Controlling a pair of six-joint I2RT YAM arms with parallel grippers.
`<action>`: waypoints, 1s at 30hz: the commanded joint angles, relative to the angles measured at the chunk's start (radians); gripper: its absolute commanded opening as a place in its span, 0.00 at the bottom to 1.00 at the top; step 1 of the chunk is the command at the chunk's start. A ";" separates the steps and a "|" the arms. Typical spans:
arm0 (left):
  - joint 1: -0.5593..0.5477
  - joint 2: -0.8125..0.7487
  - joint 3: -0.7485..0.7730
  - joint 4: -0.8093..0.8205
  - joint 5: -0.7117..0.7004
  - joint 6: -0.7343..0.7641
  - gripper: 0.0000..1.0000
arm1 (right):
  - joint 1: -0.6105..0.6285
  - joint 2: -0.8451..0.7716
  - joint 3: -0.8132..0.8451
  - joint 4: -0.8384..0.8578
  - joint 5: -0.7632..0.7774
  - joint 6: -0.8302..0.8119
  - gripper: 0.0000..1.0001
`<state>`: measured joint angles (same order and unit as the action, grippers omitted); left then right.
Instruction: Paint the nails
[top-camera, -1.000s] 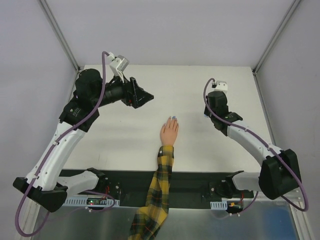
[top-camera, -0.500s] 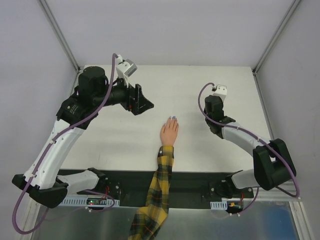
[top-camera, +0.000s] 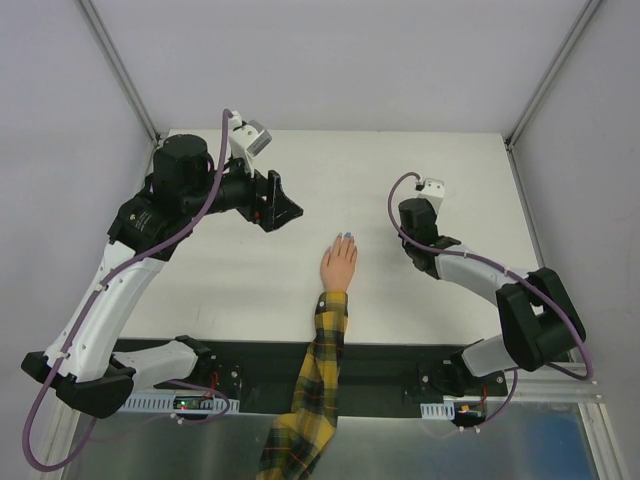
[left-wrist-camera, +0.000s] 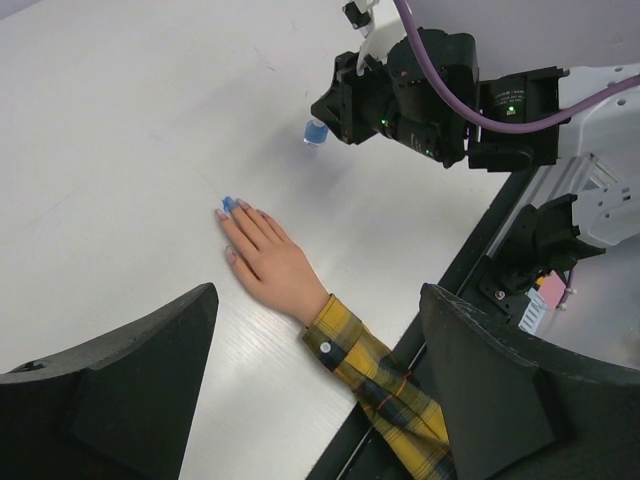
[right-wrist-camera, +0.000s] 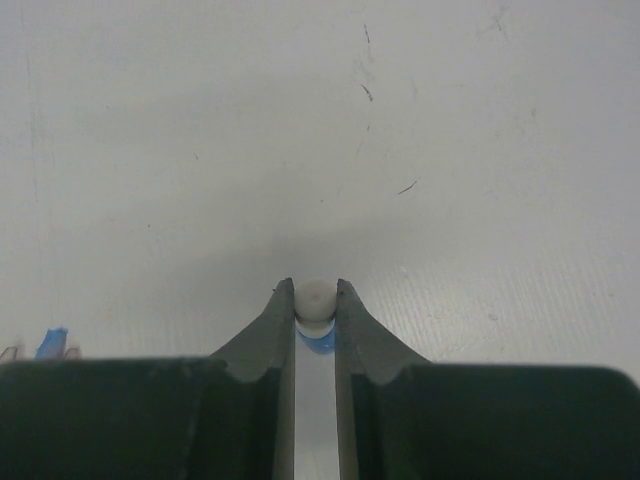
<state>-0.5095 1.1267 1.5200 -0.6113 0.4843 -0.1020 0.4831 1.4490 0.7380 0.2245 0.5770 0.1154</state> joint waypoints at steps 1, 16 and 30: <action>0.002 -0.013 0.032 0.005 -0.019 0.015 0.81 | 0.032 0.008 -0.011 0.009 0.038 0.035 0.01; 0.002 -0.031 0.017 0.005 -0.026 0.028 0.82 | 0.063 0.060 -0.008 -0.004 0.047 0.050 0.10; 0.002 -0.027 0.016 0.005 -0.007 0.025 0.82 | 0.074 0.051 0.011 -0.008 0.035 0.013 0.39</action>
<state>-0.5095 1.1175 1.5200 -0.6125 0.4702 -0.0895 0.5518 1.5013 0.7235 0.2131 0.6125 0.1394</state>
